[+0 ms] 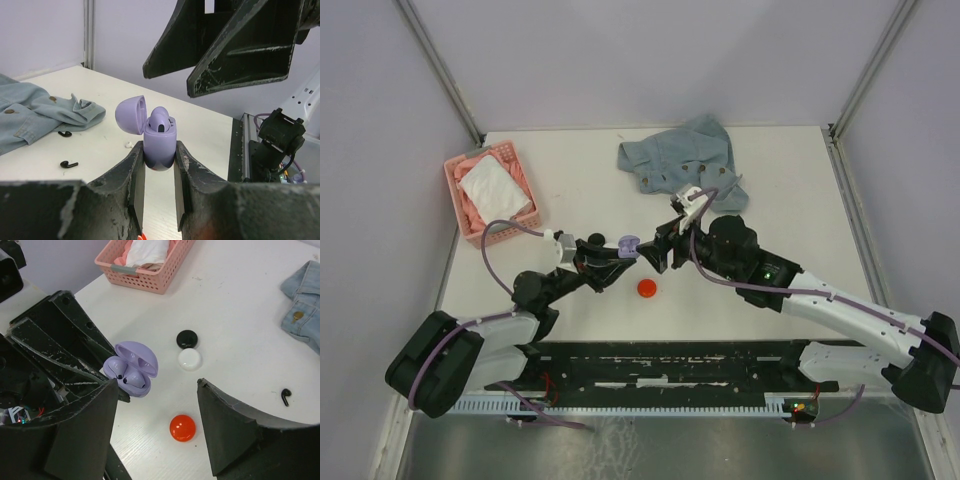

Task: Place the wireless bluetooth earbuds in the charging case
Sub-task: Place the earbud in the charging case, then close the charging case.

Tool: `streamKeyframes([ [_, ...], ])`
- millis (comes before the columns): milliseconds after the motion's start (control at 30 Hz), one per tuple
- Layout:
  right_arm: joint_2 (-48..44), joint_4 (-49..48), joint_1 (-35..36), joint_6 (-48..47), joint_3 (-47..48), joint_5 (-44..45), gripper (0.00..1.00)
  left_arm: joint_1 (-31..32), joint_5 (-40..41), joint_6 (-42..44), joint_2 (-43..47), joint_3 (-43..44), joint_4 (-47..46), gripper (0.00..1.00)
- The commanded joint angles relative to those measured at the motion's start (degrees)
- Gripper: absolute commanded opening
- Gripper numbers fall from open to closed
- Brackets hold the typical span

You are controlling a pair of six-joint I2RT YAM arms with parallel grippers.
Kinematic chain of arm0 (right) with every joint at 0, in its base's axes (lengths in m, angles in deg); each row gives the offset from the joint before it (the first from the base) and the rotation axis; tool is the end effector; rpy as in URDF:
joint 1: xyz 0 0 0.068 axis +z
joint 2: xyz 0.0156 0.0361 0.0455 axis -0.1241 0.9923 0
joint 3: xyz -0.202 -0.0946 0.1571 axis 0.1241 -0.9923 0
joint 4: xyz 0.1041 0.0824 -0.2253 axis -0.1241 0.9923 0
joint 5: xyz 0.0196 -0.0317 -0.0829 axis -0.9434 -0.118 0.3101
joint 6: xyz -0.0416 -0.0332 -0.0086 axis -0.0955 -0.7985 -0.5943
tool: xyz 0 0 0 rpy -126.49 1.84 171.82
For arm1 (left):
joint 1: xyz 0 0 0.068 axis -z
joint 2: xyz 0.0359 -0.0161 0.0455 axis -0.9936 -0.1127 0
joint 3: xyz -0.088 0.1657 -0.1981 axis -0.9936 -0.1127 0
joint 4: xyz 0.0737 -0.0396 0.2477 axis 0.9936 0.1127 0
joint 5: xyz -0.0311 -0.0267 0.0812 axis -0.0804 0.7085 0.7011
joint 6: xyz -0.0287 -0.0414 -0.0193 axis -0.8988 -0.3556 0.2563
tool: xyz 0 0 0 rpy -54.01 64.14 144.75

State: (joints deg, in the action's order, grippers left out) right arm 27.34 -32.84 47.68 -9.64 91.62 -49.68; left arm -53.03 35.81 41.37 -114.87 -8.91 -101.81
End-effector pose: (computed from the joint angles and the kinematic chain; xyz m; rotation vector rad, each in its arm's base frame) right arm 0.1526 0.2147 0.3342 -0.6023 1.7423 0.8526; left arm 0.1524 -0.1124 0.2192 0.6147 1.1619 -1.1469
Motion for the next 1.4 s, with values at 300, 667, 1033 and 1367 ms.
streamKeyframes([
  [300,1.0,4.09,-0.2,-2.85,5.99,-1.33,0.78,0.12,-2.24,1.12,-0.33,0.41,-4.28,0.03],
  [667,3.37,11.37,-8.97,-10.46,9.13,-31.57,0.88,0.15,-9.63,1.1,-1.17,2.52,-4.6,0.03],
  [1033,10.35,10.3,-10.6,-10.15,11.53,-44.53,0.87,0.18,-9.26,0.08,-1.95,3.35,-4.34,0.03],
  [1367,9.36,12.08,-11.04,-12.52,11.34,-46.94,0.83,0.12,-6.3,-0.67,-5.94,4.7,-0.3,0.03],
])
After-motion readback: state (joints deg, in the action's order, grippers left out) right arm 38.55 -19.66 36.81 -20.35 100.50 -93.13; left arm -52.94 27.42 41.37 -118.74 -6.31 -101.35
